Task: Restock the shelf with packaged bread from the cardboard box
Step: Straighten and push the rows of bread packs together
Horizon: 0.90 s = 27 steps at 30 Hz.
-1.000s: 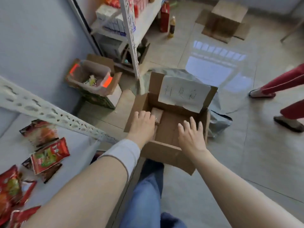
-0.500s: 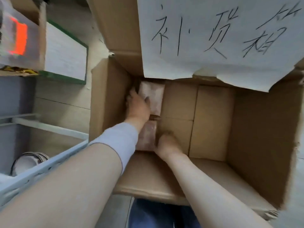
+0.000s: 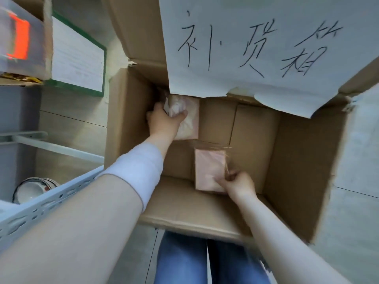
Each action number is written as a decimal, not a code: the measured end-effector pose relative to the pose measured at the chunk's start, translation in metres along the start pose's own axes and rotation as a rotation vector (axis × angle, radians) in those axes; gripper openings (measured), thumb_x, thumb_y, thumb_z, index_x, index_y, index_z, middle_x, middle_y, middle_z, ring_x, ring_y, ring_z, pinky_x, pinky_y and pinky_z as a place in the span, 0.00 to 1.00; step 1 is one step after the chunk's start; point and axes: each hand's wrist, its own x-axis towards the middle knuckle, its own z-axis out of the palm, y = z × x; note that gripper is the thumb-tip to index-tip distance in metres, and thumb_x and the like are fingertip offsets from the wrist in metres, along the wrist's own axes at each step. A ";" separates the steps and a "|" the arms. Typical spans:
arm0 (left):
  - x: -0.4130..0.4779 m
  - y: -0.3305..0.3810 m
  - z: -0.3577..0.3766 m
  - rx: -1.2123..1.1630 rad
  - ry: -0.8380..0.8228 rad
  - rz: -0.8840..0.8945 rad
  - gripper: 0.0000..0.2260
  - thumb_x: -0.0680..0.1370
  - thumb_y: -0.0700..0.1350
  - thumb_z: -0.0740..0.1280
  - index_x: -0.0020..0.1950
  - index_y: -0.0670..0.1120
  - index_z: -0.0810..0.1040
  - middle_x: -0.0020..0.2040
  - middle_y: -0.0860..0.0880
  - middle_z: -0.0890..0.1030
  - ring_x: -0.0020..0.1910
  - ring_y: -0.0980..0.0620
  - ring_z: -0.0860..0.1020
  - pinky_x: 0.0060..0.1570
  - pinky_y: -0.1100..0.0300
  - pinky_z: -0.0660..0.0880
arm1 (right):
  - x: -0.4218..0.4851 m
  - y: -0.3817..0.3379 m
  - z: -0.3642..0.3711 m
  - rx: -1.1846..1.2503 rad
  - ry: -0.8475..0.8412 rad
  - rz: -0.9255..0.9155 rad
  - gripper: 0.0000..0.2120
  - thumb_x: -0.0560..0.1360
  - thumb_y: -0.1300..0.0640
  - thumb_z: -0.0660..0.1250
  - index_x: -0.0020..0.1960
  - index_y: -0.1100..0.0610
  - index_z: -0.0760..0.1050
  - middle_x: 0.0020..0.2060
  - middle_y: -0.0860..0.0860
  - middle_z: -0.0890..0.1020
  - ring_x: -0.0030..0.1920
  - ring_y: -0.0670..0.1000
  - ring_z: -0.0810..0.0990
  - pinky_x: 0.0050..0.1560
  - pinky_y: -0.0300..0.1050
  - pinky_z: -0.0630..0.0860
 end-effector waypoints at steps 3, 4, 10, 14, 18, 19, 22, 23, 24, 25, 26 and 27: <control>-0.033 0.006 -0.019 -0.092 0.011 0.020 0.28 0.71 0.50 0.72 0.66 0.44 0.67 0.64 0.44 0.74 0.61 0.44 0.73 0.61 0.51 0.72 | -0.023 0.013 -0.038 0.144 0.013 0.024 0.26 0.65 0.53 0.76 0.58 0.60 0.72 0.50 0.54 0.79 0.52 0.56 0.79 0.57 0.53 0.76; -0.047 0.007 -0.026 -0.116 0.009 0.022 0.27 0.71 0.50 0.72 0.66 0.44 0.67 0.63 0.45 0.75 0.60 0.44 0.74 0.59 0.51 0.73 | -0.033 0.017 -0.048 0.176 0.012 0.015 0.23 0.65 0.53 0.76 0.55 0.58 0.72 0.49 0.53 0.79 0.51 0.56 0.80 0.56 0.54 0.77; -0.169 -0.010 -0.085 -0.471 -0.016 -0.003 0.23 0.69 0.45 0.74 0.61 0.47 0.71 0.56 0.50 0.78 0.56 0.50 0.77 0.51 0.57 0.76 | -0.121 0.019 -0.089 0.309 -0.017 -0.185 0.12 0.67 0.55 0.75 0.46 0.54 0.75 0.46 0.52 0.81 0.45 0.52 0.81 0.37 0.43 0.78; -0.285 -0.045 -0.147 -0.691 0.088 0.059 0.23 0.65 0.48 0.76 0.58 0.51 0.74 0.56 0.51 0.80 0.55 0.49 0.79 0.49 0.52 0.78 | -0.209 0.027 -0.091 0.260 -0.074 -0.433 0.09 0.68 0.55 0.74 0.43 0.50 0.75 0.45 0.49 0.82 0.43 0.49 0.81 0.34 0.39 0.78; -0.425 -0.084 -0.232 -0.860 0.279 0.188 0.21 0.59 0.53 0.76 0.50 0.55 0.75 0.54 0.53 0.80 0.55 0.51 0.79 0.51 0.54 0.77 | -0.332 0.032 -0.071 0.166 -0.242 -0.653 0.08 0.69 0.55 0.73 0.45 0.47 0.76 0.45 0.49 0.83 0.44 0.48 0.83 0.39 0.40 0.79; -0.459 -0.095 -0.255 -0.895 0.335 0.212 0.19 0.61 0.51 0.75 0.49 0.54 0.75 0.53 0.52 0.81 0.55 0.50 0.79 0.50 0.54 0.78 | -0.366 0.031 -0.062 0.159 -0.294 -0.703 0.08 0.69 0.57 0.73 0.45 0.48 0.76 0.44 0.49 0.83 0.40 0.47 0.84 0.35 0.37 0.79; -0.558 -0.135 -0.321 -0.925 0.537 0.287 0.17 0.63 0.46 0.75 0.49 0.51 0.74 0.49 0.53 0.80 0.51 0.52 0.79 0.47 0.60 0.77 | -0.465 0.026 -0.028 0.116 -0.462 -0.857 0.08 0.69 0.62 0.72 0.45 0.53 0.77 0.40 0.50 0.83 0.32 0.43 0.83 0.29 0.34 0.77; -0.587 -0.151 -0.340 -0.937 0.614 0.305 0.15 0.66 0.43 0.74 0.49 0.50 0.74 0.48 0.52 0.80 0.50 0.51 0.79 0.48 0.59 0.77 | -0.498 0.025 -0.013 0.085 -0.513 -0.912 0.09 0.69 0.63 0.72 0.47 0.54 0.77 0.40 0.50 0.84 0.33 0.44 0.82 0.32 0.34 0.79; -0.616 -0.169 -0.358 -0.950 0.688 0.315 0.13 0.68 0.40 0.73 0.48 0.50 0.74 0.47 0.51 0.80 0.48 0.52 0.79 0.48 0.60 0.77 | -0.530 0.024 0.003 0.058 -0.564 -0.968 0.09 0.70 0.63 0.72 0.48 0.55 0.77 0.39 0.49 0.84 0.34 0.44 0.82 0.34 0.34 0.79; -0.643 -0.188 -0.375 -0.962 0.758 0.323 0.12 0.69 0.38 0.72 0.46 0.50 0.73 0.45 0.51 0.79 0.45 0.54 0.79 0.45 0.63 0.77 | -0.560 0.025 0.020 0.029 -0.604 -1.028 0.08 0.70 0.63 0.72 0.49 0.56 0.77 0.36 0.47 0.84 0.34 0.43 0.82 0.34 0.33 0.79; -0.670 -0.208 -0.390 -0.972 0.827 0.331 0.12 0.69 0.38 0.72 0.45 0.51 0.73 0.44 0.52 0.79 0.42 0.56 0.79 0.41 0.65 0.77 | -0.590 0.027 0.039 -0.011 -0.624 -1.098 0.08 0.70 0.61 0.72 0.48 0.56 0.77 0.35 0.46 0.84 0.35 0.43 0.82 0.35 0.33 0.79; -0.695 -0.230 -0.404 -0.978 0.893 0.333 0.11 0.70 0.37 0.71 0.44 0.51 0.73 0.43 0.52 0.79 0.40 0.58 0.79 0.39 0.67 0.77 | -0.618 0.030 0.058 -0.056 -0.635 -1.169 0.08 0.70 0.59 0.72 0.47 0.56 0.77 0.36 0.47 0.84 0.37 0.45 0.83 0.38 0.35 0.79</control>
